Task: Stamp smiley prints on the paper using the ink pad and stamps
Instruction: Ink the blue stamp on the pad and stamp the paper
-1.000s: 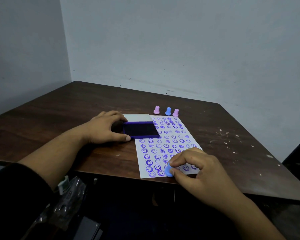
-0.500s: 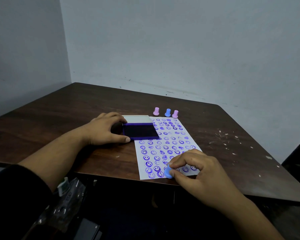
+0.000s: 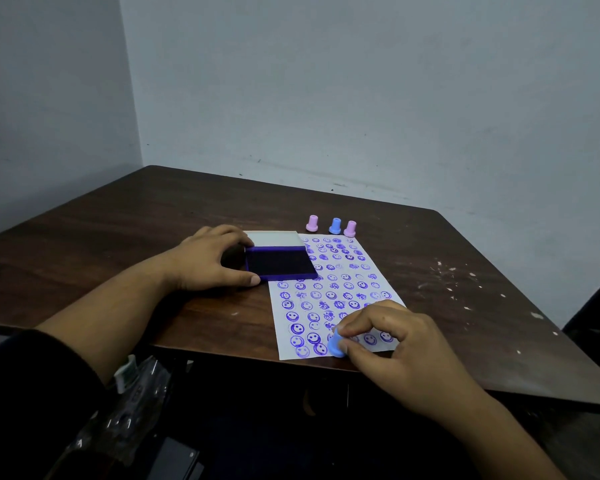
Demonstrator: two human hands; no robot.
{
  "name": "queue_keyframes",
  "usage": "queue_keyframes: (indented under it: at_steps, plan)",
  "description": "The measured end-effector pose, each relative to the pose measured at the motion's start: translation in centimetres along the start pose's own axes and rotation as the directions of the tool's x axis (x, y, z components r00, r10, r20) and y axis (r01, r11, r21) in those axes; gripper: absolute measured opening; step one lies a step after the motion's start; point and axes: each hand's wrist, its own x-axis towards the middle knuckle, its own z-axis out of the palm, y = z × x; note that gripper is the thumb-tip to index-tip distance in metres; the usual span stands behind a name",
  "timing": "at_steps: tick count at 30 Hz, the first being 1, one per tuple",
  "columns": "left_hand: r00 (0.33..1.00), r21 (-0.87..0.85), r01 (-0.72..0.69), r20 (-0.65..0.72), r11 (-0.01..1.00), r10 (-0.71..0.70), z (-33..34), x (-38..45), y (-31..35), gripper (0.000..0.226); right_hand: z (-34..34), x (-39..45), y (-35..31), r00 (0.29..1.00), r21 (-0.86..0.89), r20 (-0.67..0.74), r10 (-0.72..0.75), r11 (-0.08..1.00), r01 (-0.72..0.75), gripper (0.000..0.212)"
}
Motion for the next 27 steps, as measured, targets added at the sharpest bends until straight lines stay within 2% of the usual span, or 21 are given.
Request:
queue_keyframes:
  at_steps: [3, 7, 10, 14, 19, 27]
  plan:
    - [1.0, 0.001, 0.003, 0.008, 1.0, -0.003, -0.1, 0.0, 0.0, 0.093, -0.2, -0.1, -0.1, 1.0, -0.027, 0.0, 0.005, 1.0, -0.005, 0.027]
    - [1.0, 0.0, 0.009, 0.016, 1.0, -0.009, -0.1, 0.0, 0.0, 0.094, -0.8, 0.2, -0.1, 1.0, -0.048, 0.012, 0.007, 0.999, -0.007, 0.022]
    - [1.0, 0.0, 0.015, 0.022, 1.0, -0.015, -0.2, 0.1, 0.0, 0.095, -2.3, 1.1, -0.1, 0.995, -0.009, -0.075, 0.062, 0.998, -0.063, 0.017]
    - [0.999, 0.003, 0.018, 0.029, 1.0, -0.018, -0.2, 0.1, 0.0, 0.097, -4.4, 4.0, -0.4, 0.972, 0.125, -0.212, 0.102, 0.989, -0.076, 0.029]
    - [0.999, -0.006, 0.02, 0.025, 1.0, -0.02, -0.2, 0.0, 0.1, 0.096, -5.6, 9.7, 0.2, 0.959, 0.273, -0.241, 0.15, 0.959, -0.081, 0.03]
    - [1.0, -0.004, 0.018, 0.022, 1.0, -0.018, -0.3, 0.0, 0.0, 0.093, -4.0, 19.1, 3.9, 0.971, 0.048, -0.126, 0.202, 0.979, -0.198, 0.018]
